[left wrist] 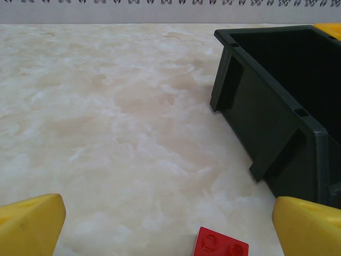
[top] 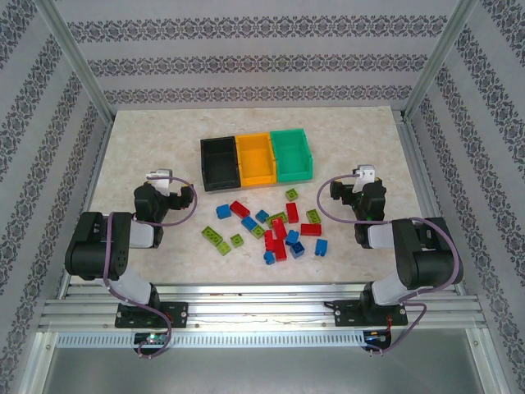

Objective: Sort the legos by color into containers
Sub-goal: Pick up the lego from the center of the table.

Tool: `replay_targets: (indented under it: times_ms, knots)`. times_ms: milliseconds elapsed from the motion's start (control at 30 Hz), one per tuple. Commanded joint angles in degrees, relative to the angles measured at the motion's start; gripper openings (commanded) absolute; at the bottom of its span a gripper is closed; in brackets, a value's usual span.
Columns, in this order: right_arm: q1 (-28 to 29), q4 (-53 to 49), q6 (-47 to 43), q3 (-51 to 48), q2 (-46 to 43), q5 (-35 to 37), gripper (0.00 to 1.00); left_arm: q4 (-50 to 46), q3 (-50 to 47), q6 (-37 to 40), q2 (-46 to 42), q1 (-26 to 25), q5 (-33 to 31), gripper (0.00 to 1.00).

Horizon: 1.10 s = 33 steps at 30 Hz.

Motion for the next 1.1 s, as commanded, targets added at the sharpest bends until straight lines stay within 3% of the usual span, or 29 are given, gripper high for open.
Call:
replay_targets:
  times_ms: [0,833,967,1067]
  knots:
    - [0.1,1.3,-0.4,0.8,0.3,0.0,0.98,-0.4,0.1,0.8,-0.9,-0.2,0.7,0.99]
    - [0.0,1.2,-0.2,0.9,0.4,-0.5,0.98,-0.3,-0.1,1.0,-0.9,-0.3,1.0,1.0]
    - [0.0,1.2,-0.2,0.8,0.3,-0.5,0.98,7.6,-4.3,2.6,-0.8,-0.3,5.1,1.0]
    - [0.1,1.5,-0.3,0.6,0.2,-0.4,0.98,12.2,-6.4,1.6,-0.5,-0.3,3.1,1.0]
